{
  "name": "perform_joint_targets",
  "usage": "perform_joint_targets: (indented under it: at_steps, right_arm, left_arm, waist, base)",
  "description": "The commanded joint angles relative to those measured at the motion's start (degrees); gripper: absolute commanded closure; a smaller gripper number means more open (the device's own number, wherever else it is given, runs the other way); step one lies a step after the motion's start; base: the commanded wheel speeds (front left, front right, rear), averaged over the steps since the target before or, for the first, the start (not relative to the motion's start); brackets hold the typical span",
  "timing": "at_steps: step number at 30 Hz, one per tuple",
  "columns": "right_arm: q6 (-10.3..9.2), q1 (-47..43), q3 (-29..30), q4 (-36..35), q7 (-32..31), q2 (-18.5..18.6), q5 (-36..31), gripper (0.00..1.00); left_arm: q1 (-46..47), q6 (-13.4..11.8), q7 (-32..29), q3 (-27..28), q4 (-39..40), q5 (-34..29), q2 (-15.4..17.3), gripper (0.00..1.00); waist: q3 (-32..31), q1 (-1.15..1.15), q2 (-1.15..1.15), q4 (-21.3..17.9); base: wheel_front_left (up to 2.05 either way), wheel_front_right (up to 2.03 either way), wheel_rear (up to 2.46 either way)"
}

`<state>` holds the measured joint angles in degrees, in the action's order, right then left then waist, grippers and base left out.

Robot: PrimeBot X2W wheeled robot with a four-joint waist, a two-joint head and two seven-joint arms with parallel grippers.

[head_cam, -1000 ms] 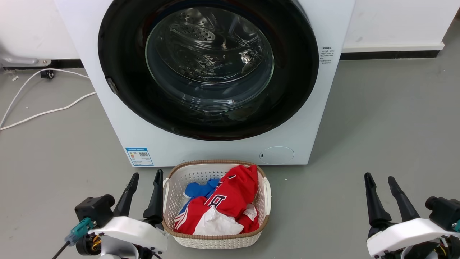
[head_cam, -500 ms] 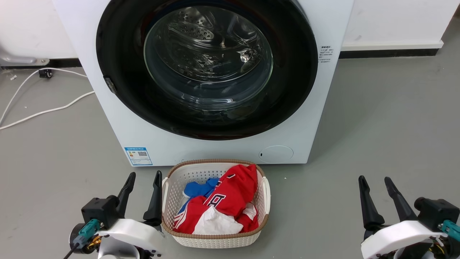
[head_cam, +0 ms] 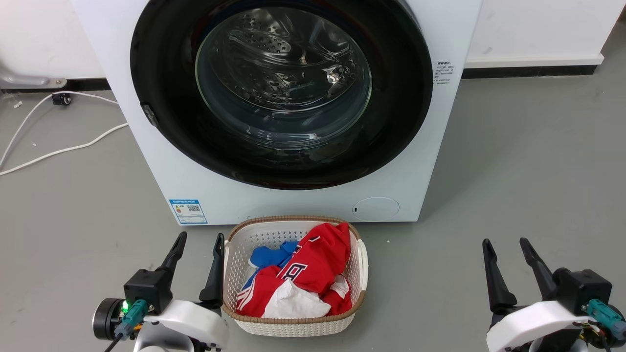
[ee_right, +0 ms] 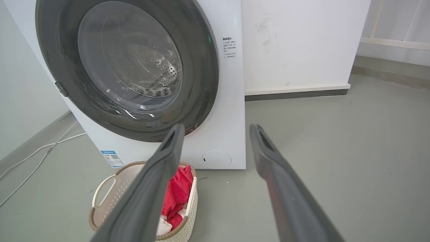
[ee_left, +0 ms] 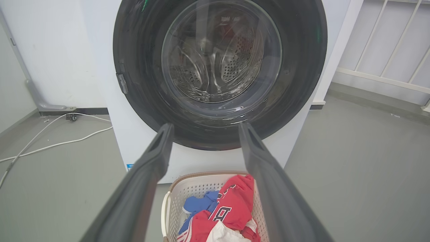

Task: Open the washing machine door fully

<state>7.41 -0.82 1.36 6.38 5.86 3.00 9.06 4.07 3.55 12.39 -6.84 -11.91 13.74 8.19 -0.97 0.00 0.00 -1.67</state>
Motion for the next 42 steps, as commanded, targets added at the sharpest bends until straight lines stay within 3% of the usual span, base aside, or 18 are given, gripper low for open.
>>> perform_joint_targets:
  at_steps: [1, 24, 39, 40, 41, 42]
  right_arm:
    - [0.11, 0.5, -0.2, 0.0, 0.3, -0.1, -1.0, 0.00]
    - [0.07, 0.2, -0.7, 1.2, 2.7, -0.2, -7.1, 0.00]
    - [0.07, 1.1, -1.1, 3.0, 3.1, -0.2, -3.8, 0.00]
    - [0.07, 1.1, -1.1, 3.0, 3.0, -0.2, -3.0, 0.61]
    - [0.07, 1.0, -1.2, 3.0, 2.9, -0.2, -2.9, 1.00]
    - [0.07, 1.0, -1.3, 3.0, 2.8, -0.2, -2.9, 1.00]
  left_arm:
    - [0.8, -0.1, 0.6, -0.2, 0.1, -1.4, 0.3, 0.00]
    - [0.8, -0.2, 2.9, -0.3, -2.0, -6.9, 0.3, 0.00]
    - [1.2, -0.5, 2.8, -0.6, -4.0, -4.5, 0.4, 0.00]
    - [1.3, -0.6, 2.8, -0.6, -4.0, -4.5, 0.4, 0.00]
    - [1.3, -0.7, 2.8, -0.7, -4.1, -4.4, 0.4, 0.00]
    - [1.3, -0.7, 2.8, -0.7, -4.1, -4.4, 0.5, 0.00]
  waist:
    - [0.0, 0.00, 0.00, 0.0]
    - [-0.3, 0.00, 0.00, -0.5]
    - [-0.5, 0.00, 0.00, -0.7]
    - [-0.5, 0.00, 0.00, -0.7]
    - [-0.6, 0.00, 0.00, -0.7]
    - [-0.6, 0.00, 0.00, -0.7]
  base:
    - [0.00, 0.00, 0.00]
    - [0.00, 0.00, 0.00]
    - [0.00, 0.00, 0.00]
    - [0.00, 0.00, 0.00]
    - [0.00, 0.00, 0.00]
    - [0.00, 0.00, 0.00]
